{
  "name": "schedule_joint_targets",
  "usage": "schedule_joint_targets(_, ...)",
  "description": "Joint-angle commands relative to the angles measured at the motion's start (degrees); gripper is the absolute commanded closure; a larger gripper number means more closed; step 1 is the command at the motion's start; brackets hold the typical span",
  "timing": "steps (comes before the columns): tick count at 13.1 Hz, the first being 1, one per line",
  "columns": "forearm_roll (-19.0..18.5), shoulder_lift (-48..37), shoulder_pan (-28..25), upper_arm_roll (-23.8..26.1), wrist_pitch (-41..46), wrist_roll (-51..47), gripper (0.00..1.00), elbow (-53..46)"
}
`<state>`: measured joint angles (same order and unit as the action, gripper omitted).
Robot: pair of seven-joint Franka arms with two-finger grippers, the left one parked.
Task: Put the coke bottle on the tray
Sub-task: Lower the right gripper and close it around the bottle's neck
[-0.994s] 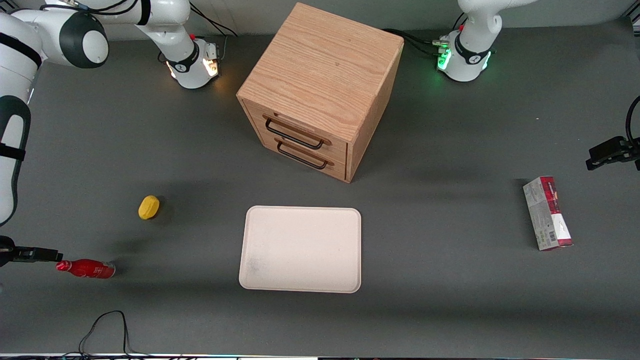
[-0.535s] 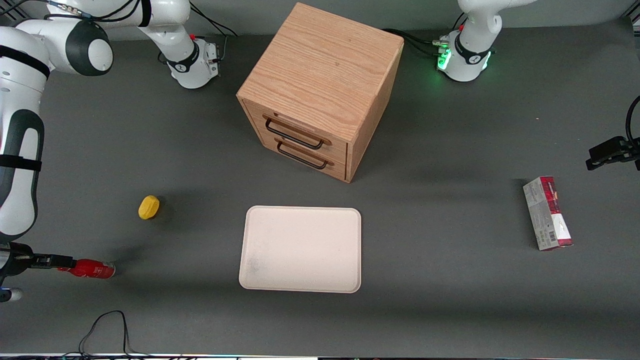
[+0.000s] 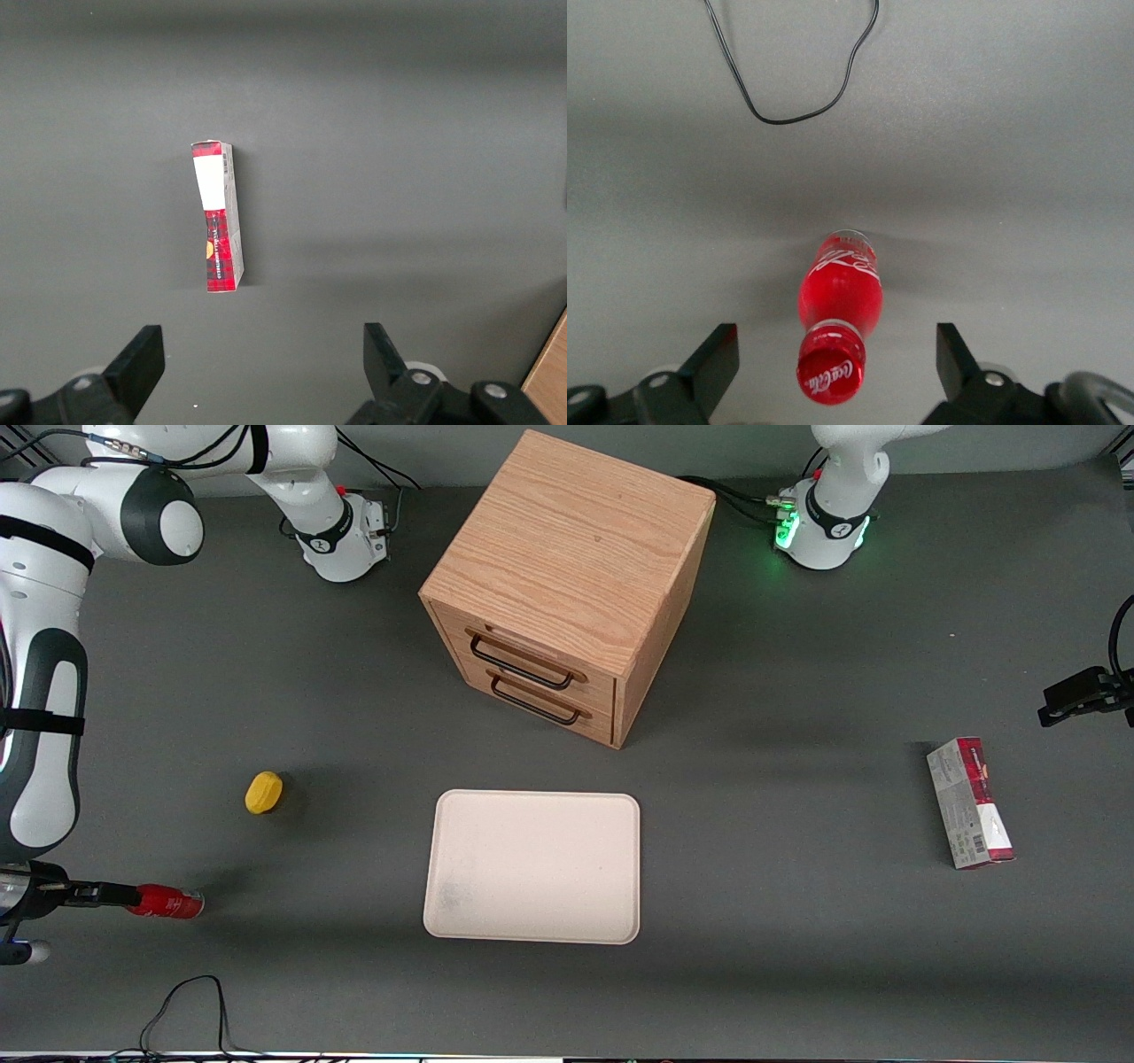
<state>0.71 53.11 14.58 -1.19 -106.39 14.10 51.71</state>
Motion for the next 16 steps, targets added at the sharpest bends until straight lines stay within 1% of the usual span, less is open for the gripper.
schedule_joint_targets(1,1.0,0.6,-0.3,-0.2,-0.5,-0.9,0.1,-0.9)
schedule_joint_targets(2,1.0,0.5,-0.3,-0.2,-0.5,-1.0,0.19,-0.9)
schedule_joint_targets(3,1.0,0.5,-0.3,-0.2,-0.5,-1.0,0.31,-0.9)
schedule_joint_targets(7,0.4,0.2,-1.4,-0.3,-0.4,-1.0,0.94,-0.9)
schedule_joint_targets(8,0.4,0.2,-1.5,-0.2,-0.4,-1.0,1.0,-0.8)
schedule_joint_targets(14,0.3,-0.9,-1.5,-0.3,0.7,-1.0,1.0,0.0)
schedule_joint_targets(16,0.1,-3.1,-1.6,-0.5,5.6,-1.0,1.0,-0.1)
